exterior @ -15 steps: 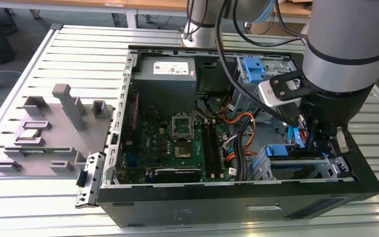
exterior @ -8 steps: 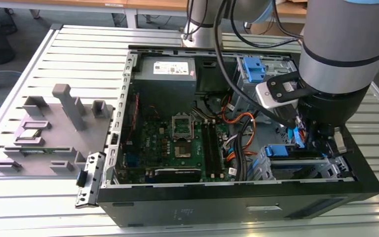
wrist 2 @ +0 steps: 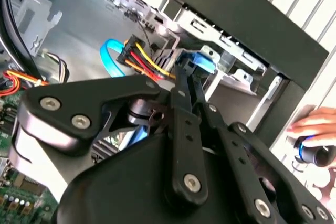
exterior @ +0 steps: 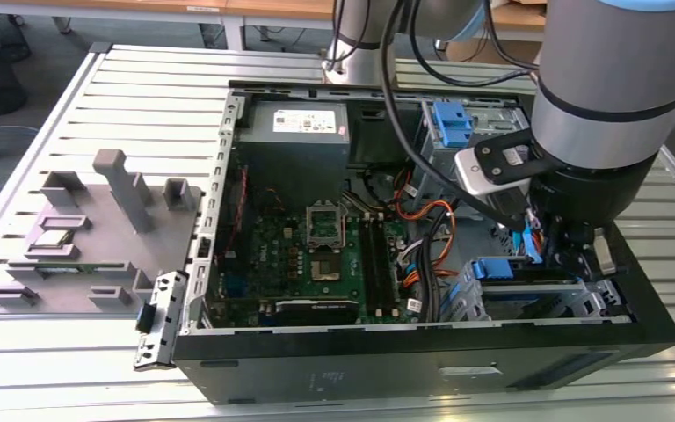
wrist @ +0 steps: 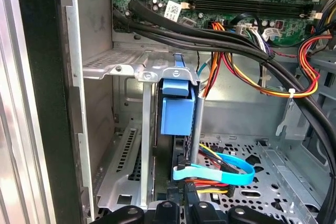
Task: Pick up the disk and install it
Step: 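Insert the second disk wire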
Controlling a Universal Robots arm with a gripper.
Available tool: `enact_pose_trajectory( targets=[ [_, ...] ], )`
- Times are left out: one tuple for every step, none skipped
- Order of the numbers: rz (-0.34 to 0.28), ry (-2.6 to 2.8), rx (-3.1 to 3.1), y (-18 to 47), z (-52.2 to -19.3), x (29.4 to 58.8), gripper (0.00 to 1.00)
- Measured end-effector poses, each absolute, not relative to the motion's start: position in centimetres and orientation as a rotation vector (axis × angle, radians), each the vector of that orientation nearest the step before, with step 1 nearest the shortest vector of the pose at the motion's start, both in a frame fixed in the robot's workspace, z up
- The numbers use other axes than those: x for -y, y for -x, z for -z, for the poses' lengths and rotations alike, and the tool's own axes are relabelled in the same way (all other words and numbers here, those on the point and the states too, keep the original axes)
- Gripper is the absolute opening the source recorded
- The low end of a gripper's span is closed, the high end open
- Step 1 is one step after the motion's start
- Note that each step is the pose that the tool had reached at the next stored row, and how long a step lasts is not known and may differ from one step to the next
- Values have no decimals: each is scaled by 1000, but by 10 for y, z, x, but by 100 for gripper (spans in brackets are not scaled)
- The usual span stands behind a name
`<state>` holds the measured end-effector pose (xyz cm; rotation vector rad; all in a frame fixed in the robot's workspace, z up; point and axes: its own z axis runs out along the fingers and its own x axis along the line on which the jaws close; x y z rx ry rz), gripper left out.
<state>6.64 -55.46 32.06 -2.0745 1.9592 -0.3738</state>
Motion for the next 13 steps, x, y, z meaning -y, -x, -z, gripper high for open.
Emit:
enact_pose_trajectory(
  targets=[
    [374,2075,-1959,-66,-319,555,17],
    [375,2075,-1959,-66,-318,555,17],
    [375,2075,-1960,-66,-317,555,17],
    [375,2076,-1960,-66,-316,555,17],
    [375,2075,-1960,-66,-316,555,17],
    [374,2075,-1959,-66,-315,555,17],
    [374,2074,-1959,-66,-315,555,17],
    [374,2074,-1959,-66,-315,555,17],
    [374,2074,-1959,-66,-315,555,17],
    [374,2074,-1959,-66,-315,555,17],
    [372,2074,-1959,-66,-315,554,17],
    [372,2073,-1959,-66,-314,554,18],
    [372,2073,-1959,-66,-314,555,18]
  ],
)
